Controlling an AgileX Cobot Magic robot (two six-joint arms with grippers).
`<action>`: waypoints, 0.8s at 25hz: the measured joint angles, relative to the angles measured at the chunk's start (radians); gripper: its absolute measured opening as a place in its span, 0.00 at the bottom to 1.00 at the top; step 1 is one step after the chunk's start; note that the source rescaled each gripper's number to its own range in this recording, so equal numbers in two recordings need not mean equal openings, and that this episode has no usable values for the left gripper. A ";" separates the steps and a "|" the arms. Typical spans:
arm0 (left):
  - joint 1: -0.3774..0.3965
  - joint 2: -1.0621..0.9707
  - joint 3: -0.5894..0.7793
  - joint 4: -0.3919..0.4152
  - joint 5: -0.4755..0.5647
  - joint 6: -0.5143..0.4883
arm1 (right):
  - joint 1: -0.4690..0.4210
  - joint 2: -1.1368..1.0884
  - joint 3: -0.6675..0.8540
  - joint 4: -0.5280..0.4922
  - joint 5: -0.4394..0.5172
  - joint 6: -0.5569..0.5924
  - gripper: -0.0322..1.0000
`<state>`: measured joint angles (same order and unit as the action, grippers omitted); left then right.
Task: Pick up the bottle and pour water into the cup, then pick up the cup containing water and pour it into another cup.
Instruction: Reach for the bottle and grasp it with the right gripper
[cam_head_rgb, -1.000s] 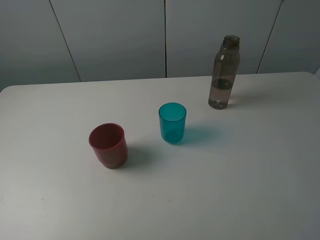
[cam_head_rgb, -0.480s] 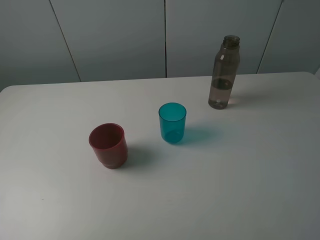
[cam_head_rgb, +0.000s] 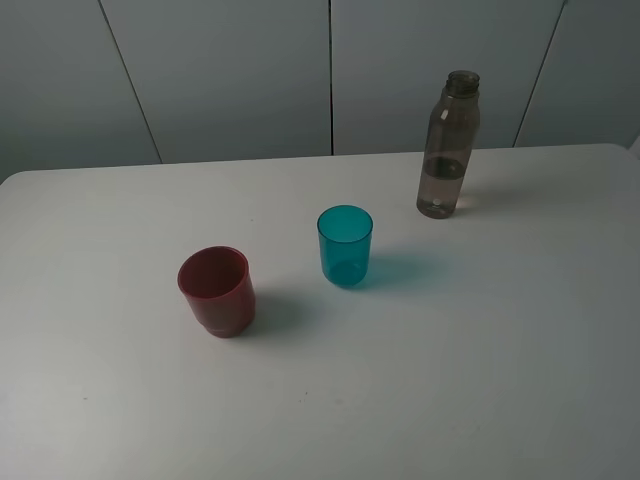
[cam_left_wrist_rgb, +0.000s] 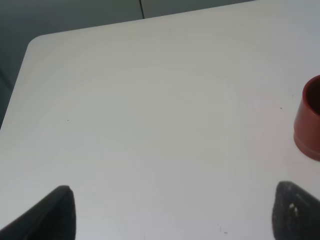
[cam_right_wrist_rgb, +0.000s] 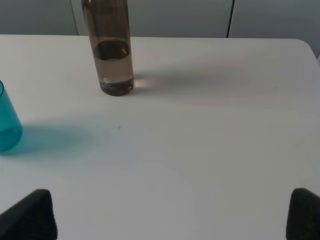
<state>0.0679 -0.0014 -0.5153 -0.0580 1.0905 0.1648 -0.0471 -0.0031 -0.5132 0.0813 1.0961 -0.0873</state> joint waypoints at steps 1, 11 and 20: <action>0.000 0.000 0.000 0.000 0.000 0.000 | 0.000 0.000 0.000 0.000 0.000 0.000 1.00; 0.000 0.000 0.000 0.000 0.000 -0.002 | 0.000 0.000 0.000 0.002 0.000 0.000 1.00; 0.000 0.000 0.000 0.000 0.000 -0.002 | 0.000 0.000 0.000 0.036 -0.002 0.000 1.00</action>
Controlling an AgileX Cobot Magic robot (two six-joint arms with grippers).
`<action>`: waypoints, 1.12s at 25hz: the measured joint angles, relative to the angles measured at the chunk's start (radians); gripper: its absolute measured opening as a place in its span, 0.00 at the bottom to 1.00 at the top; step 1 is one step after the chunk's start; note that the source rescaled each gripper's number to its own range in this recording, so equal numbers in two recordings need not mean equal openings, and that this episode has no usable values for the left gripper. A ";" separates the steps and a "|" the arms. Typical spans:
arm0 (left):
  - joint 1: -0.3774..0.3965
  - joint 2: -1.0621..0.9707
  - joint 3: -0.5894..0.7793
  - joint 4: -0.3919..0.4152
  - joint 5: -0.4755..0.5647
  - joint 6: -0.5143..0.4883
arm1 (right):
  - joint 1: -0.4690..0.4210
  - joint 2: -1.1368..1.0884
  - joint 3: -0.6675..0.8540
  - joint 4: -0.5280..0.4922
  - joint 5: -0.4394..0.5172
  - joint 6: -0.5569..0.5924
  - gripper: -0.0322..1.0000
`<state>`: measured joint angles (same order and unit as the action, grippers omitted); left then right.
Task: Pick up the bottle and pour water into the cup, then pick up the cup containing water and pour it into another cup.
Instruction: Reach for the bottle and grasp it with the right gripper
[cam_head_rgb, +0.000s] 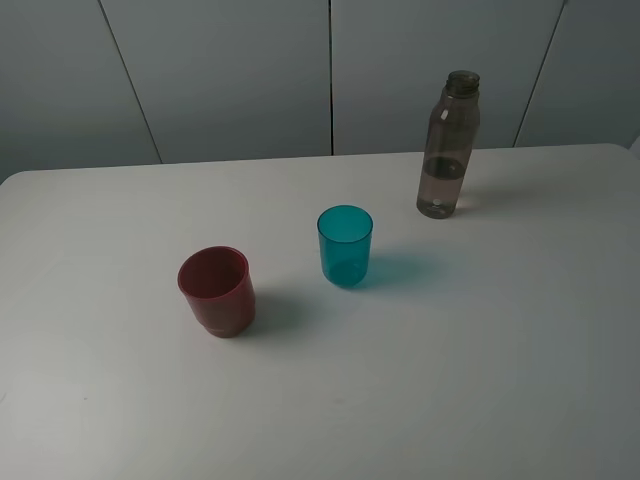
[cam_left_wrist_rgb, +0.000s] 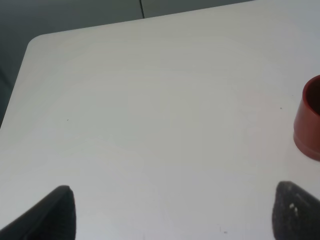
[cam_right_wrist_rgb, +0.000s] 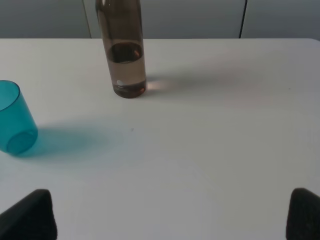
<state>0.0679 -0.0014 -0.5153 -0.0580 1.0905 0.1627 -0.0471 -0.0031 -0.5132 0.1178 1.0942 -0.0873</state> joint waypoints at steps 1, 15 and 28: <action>0.000 0.000 0.000 0.000 0.000 0.000 | 0.000 0.000 0.000 0.000 -0.007 0.000 1.00; 0.000 0.000 0.000 0.000 0.000 0.000 | 0.000 0.262 -0.129 0.010 -0.382 -0.021 1.00; 0.000 0.000 0.000 0.000 0.000 0.000 | 0.050 0.737 -0.129 0.002 -0.655 -0.044 1.00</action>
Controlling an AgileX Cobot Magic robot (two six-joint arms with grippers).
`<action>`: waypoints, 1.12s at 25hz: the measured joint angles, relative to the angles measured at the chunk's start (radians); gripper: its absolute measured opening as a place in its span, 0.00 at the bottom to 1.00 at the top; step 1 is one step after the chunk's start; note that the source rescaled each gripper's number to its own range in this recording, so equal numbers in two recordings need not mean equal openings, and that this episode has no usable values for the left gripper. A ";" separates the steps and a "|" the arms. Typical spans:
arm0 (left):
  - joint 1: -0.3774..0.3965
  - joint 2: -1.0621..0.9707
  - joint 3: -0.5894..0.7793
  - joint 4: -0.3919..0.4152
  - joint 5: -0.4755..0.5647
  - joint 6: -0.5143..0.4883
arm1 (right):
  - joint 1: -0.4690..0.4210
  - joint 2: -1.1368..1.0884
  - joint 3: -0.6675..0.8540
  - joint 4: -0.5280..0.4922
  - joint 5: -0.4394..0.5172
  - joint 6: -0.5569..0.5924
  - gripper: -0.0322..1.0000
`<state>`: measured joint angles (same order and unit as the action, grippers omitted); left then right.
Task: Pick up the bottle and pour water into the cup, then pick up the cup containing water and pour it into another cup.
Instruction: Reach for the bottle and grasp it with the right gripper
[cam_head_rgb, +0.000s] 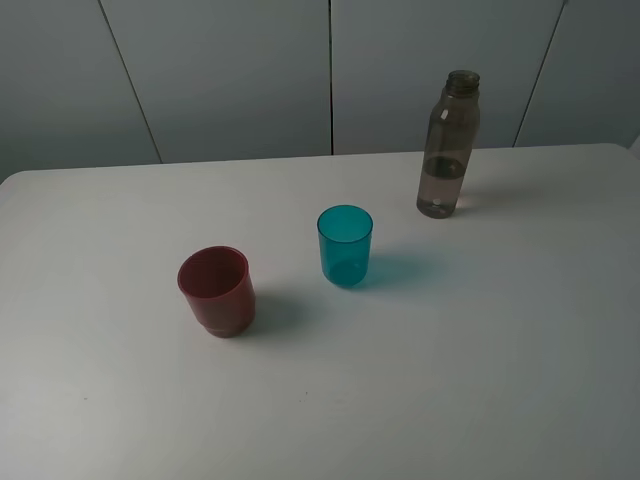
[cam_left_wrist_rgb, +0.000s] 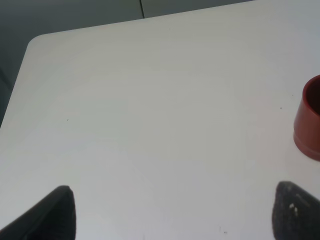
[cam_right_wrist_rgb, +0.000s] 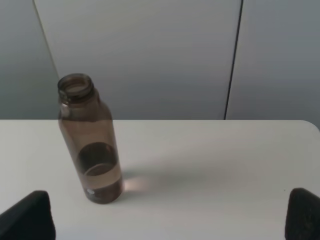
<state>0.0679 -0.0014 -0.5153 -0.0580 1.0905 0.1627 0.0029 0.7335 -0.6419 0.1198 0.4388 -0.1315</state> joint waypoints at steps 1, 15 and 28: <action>0.000 0.000 0.000 0.000 0.000 0.000 | 0.034 0.037 0.000 -0.008 -0.024 -0.005 1.00; 0.000 0.000 0.000 0.000 0.000 0.000 | 0.205 0.445 0.019 -0.023 -0.389 -0.005 1.00; 0.000 0.000 0.000 0.000 0.000 0.000 | 0.205 0.776 0.057 -0.042 -0.583 0.057 1.00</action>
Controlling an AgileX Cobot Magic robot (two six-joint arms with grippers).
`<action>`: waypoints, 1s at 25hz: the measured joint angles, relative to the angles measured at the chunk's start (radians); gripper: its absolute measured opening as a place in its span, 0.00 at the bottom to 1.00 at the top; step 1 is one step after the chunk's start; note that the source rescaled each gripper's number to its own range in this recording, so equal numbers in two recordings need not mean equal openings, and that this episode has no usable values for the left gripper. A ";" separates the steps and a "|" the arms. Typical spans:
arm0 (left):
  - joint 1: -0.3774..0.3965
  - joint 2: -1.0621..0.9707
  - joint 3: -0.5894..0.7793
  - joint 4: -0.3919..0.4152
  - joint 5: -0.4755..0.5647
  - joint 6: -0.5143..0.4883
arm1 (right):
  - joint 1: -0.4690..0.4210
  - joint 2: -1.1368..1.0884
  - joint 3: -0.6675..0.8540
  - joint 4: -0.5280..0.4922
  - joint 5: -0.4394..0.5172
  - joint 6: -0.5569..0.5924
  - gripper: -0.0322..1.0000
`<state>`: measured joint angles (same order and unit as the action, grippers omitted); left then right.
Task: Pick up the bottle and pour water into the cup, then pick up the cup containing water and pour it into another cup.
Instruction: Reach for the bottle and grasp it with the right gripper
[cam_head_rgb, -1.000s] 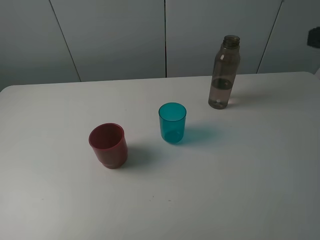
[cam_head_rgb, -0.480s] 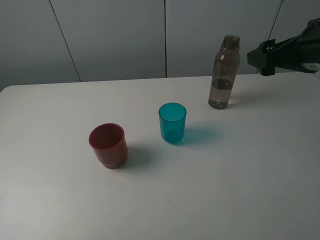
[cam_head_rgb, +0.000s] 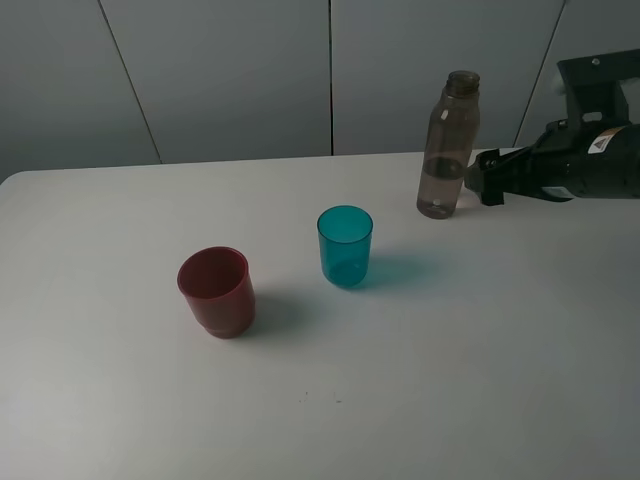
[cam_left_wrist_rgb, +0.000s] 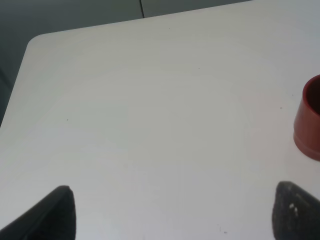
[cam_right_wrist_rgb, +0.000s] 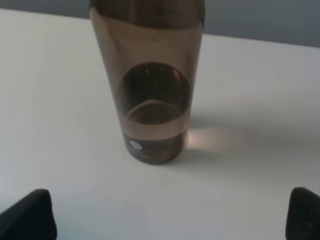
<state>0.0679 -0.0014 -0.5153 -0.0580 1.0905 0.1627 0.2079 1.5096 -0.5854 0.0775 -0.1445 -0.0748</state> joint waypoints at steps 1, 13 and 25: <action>0.000 0.000 0.000 0.000 0.000 0.000 | 0.000 0.018 0.000 -0.003 -0.005 0.002 1.00; 0.000 0.000 0.000 0.000 0.000 0.000 | 0.000 0.232 0.000 -0.068 -0.241 0.083 1.00; 0.000 0.000 0.000 0.000 0.000 0.002 | 0.000 0.401 -0.028 -0.120 -0.554 0.111 1.00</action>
<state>0.0679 -0.0014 -0.5153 -0.0580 1.0905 0.1650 0.2079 1.9109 -0.6136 -0.0423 -0.6985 0.0359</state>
